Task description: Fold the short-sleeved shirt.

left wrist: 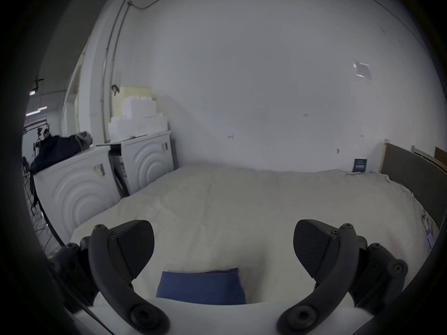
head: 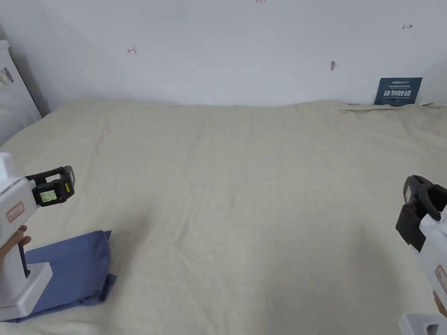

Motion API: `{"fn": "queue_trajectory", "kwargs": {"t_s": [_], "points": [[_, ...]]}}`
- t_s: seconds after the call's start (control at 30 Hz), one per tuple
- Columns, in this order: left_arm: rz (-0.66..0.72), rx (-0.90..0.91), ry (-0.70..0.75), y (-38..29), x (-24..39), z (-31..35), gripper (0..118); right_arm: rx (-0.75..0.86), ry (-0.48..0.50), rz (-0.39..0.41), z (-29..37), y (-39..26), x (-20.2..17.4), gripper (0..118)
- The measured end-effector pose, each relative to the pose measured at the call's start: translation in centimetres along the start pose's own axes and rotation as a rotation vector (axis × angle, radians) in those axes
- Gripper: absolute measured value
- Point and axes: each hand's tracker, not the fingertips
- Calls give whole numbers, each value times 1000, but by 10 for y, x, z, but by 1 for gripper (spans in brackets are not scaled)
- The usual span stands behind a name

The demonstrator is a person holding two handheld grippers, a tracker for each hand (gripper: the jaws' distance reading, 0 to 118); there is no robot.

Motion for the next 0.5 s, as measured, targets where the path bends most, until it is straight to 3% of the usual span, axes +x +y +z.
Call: {"fn": "queue_trajectory", "kwargs": {"t_s": [0.17,0.23,0.5], "points": [[-62,157,3,0,41,22,103,21,-13,-2,0,1,6,0],[-50,204,-19,-3,58,32,90,28,-19,-3,0,0,9,0],[-67,281,-138,-23,115,54,13,43,-44,-5,12,12,5,0]]}}
